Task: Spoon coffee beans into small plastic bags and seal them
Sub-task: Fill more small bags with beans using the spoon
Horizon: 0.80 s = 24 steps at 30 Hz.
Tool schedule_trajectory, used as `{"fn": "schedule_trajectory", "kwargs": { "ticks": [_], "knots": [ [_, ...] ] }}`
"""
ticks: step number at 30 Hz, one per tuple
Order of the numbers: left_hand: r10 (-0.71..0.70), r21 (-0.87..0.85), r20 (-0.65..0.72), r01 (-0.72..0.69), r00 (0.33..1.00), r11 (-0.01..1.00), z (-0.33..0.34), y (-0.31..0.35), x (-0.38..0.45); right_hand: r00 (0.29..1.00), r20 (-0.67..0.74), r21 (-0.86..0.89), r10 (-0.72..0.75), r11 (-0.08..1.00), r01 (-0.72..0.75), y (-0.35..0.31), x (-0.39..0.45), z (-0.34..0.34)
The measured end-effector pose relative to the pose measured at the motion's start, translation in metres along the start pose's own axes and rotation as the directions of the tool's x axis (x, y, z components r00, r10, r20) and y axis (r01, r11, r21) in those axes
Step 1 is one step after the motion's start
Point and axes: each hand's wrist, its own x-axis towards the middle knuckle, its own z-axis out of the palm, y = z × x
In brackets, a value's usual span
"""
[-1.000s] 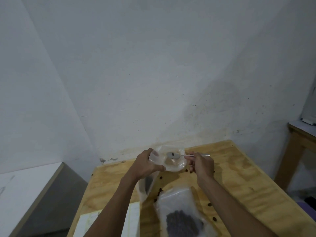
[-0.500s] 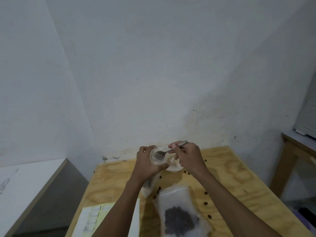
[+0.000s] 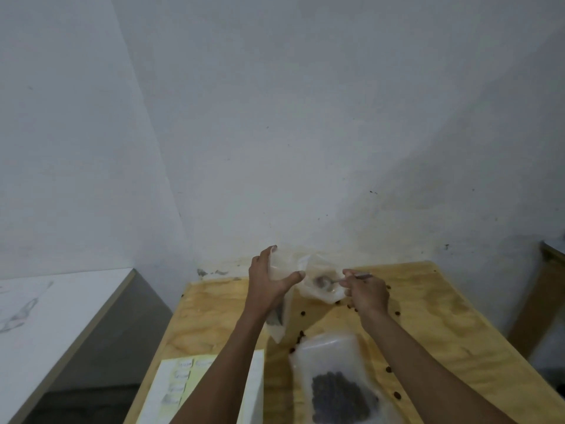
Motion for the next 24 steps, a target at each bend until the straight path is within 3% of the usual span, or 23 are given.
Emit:
{"fn": "schedule_trajectory", "kwargs": {
  "ticks": [5, 11, 16, 24],
  "knots": [
    [-0.011, -0.016, 0.024, 0.012, 1.0, 1.0, 0.004, -0.009, 0.009, 0.996, -0.063, 0.036, 0.061, 0.998, -0.059, 0.013, 0.007, 0.009],
    [-0.019, -0.034, 0.035, 0.02, 0.999, 0.999, 0.008, -0.012, 0.012, 0.957, -0.276, 0.147, -0.086, 0.981, 0.131, -0.002, 0.007, -0.005],
    [-0.012, -0.042, 0.022, 0.013, 1.0, 0.999, 0.01, -0.008, 0.008, 0.885, -0.461, 0.223, 0.068, 0.974, 0.042, -0.001, 0.019, -0.022],
    [-0.004, -0.049, 0.007, 0.005, 1.0, 0.999, 0.004, 0.005, 0.002, 0.937, -0.324, -0.007, 0.127, 0.991, -0.137, 0.011, 0.015, -0.026]
  ]
}}
